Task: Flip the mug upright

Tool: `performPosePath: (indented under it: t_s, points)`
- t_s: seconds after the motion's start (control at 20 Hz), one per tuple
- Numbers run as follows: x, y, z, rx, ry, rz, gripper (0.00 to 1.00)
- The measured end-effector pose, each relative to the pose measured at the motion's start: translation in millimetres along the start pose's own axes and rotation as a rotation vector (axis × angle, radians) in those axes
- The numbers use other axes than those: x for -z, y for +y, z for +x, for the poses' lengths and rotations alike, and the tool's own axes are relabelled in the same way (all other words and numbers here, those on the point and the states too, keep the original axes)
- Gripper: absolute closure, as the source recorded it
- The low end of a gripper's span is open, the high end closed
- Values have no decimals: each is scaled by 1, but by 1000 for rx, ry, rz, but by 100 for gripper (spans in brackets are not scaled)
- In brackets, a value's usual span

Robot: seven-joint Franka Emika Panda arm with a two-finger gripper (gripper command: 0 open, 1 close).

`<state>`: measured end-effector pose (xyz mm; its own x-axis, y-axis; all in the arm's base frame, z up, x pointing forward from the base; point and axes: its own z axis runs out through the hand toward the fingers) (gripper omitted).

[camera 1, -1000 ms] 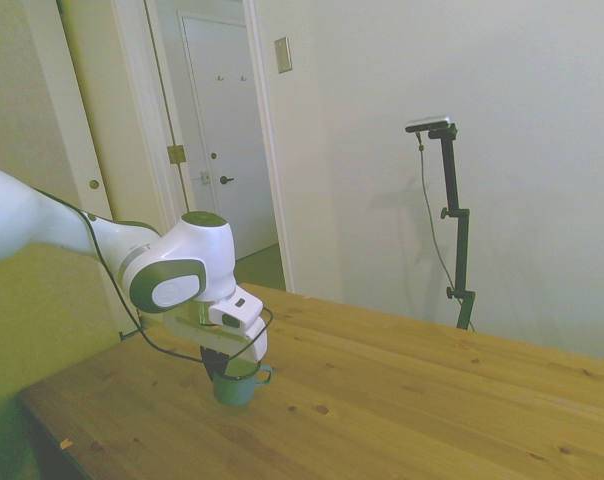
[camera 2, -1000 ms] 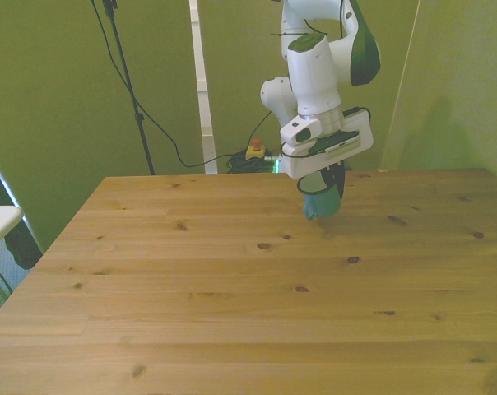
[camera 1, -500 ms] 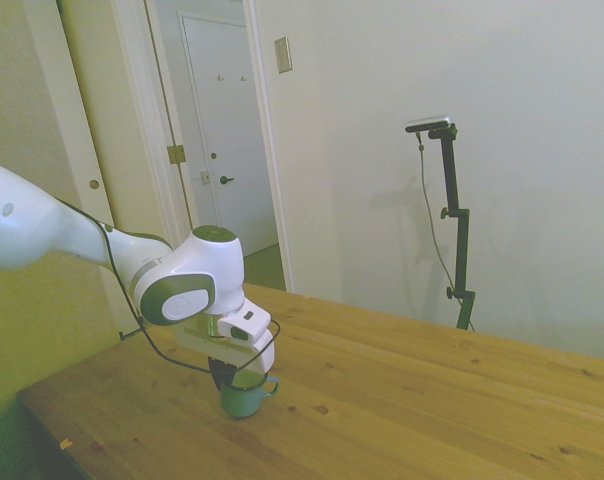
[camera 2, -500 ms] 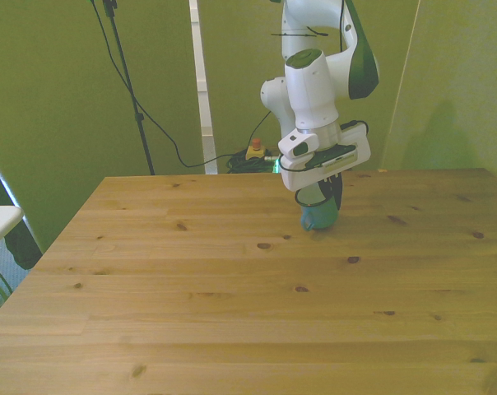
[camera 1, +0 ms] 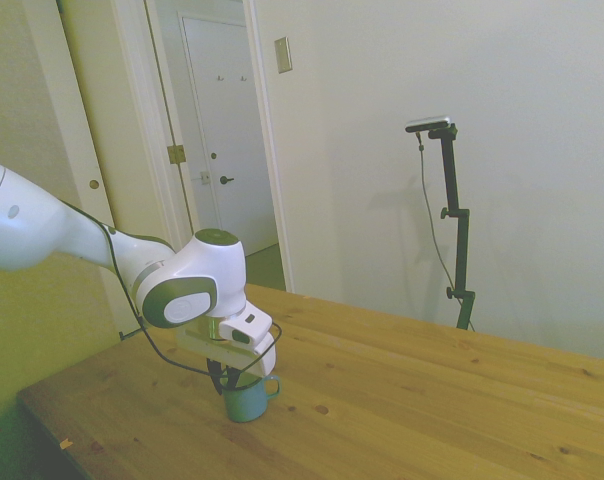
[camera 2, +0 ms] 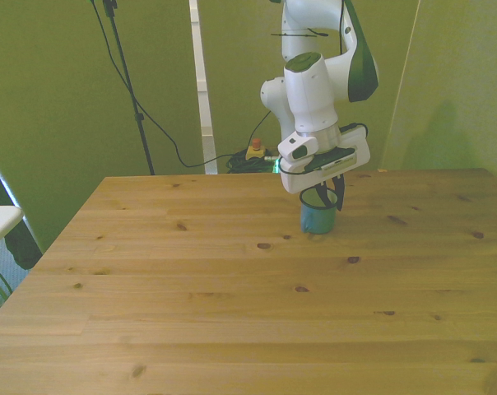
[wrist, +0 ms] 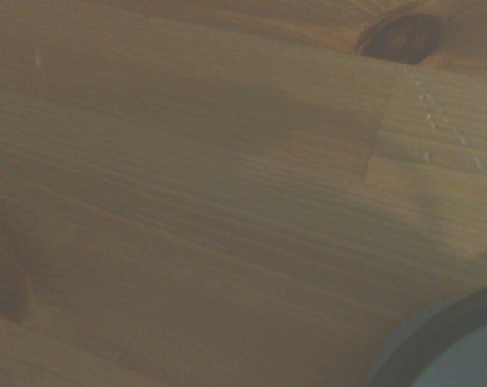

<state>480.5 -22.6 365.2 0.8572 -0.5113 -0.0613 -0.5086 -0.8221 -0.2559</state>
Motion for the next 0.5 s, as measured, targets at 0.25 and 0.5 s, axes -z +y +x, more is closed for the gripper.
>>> performPosePath:
  t_s: [0.25,0.5]
  points:
    - [2,-6,-3,-2,1,18,0]
    - [24,-27,-27,49,19,37,0]
